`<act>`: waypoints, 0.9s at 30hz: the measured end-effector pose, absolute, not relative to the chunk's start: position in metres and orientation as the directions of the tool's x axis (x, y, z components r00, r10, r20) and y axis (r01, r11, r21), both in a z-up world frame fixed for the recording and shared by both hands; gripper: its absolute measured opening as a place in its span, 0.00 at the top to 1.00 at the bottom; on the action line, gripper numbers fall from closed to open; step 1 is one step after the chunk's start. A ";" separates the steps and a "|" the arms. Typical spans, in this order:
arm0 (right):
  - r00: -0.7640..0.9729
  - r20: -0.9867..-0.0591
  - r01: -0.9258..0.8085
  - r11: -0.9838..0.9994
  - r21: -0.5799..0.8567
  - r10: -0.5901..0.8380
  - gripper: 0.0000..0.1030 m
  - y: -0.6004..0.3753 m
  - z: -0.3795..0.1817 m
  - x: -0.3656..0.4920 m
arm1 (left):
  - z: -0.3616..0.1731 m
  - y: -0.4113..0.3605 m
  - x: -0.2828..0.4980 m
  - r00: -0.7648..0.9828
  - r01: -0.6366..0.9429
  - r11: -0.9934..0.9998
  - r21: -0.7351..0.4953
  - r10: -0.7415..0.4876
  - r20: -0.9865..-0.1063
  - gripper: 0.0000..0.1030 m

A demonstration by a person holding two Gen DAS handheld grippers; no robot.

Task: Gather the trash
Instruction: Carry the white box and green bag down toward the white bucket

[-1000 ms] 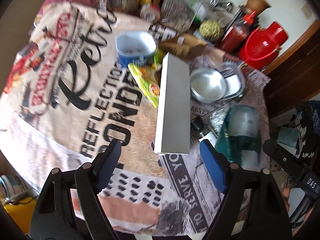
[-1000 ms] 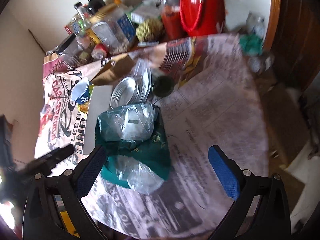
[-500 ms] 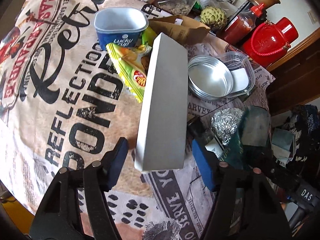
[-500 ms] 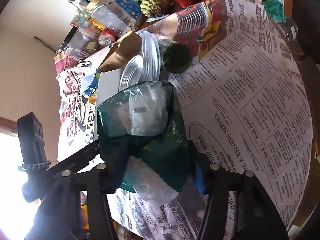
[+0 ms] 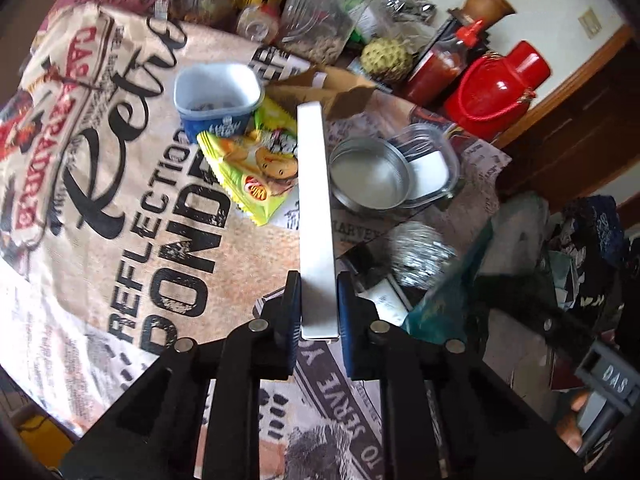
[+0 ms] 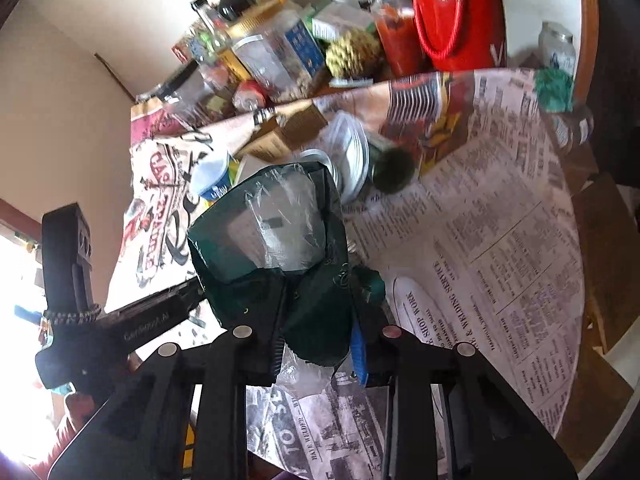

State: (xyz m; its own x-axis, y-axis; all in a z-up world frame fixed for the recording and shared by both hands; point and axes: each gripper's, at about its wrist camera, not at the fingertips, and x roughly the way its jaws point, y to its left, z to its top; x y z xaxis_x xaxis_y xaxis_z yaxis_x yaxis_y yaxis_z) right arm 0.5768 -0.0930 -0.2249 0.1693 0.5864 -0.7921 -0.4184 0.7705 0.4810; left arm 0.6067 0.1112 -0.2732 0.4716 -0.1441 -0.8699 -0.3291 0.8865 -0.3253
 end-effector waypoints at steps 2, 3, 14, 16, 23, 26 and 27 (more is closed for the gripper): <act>0.199 -0.788 -0.414 0.778 0.472 0.583 0.77 -0.094 -0.216 0.575 | -0.264 0.111 0.601 0.479 -0.322 0.895 -0.309 -0.128 -0.869 0.85; 0.210 -0.787 -0.411 0.783 0.467 0.580 0.77 -0.092 -0.212 0.573 | -0.260 0.112 0.598 0.479 -0.318 0.898 -0.305 -0.125 -0.869 0.85; 0.414 -0.755 -0.348 0.855 0.385 0.509 0.78 -0.098 -0.157 0.533 | -0.191 0.131 0.542 0.584 -0.209 0.950 -0.230 -0.068 -0.809 0.85; 0.453 -0.742 -0.333 0.866 0.374 0.495 0.78 -0.098 -0.146 0.521 | -0.175 0.136 0.527 0.616 -0.179 0.962 -0.205 -0.053 -0.786 0.85; 0.592 -0.681 -0.247 0.902 0.355 0.430 0.78 -0.094 -0.111 0.463 | -0.135 0.152 0.480 0.688 -0.055 0.984 -0.172 -0.087 -0.720 0.85; 0.618 -0.668 -0.224 0.907 0.356 0.415 0.78 -0.092 -0.102 0.444 | -0.125 0.158 0.458 0.703 -0.014 0.986 -0.164 -0.107 -0.703 0.85; 0.624 -0.666 -0.220 0.909 0.354 0.410 0.78 -0.091 -0.098 0.437 | -0.121 0.159 0.451 0.706 -0.003 0.987 -0.161 -0.112 -0.700 0.85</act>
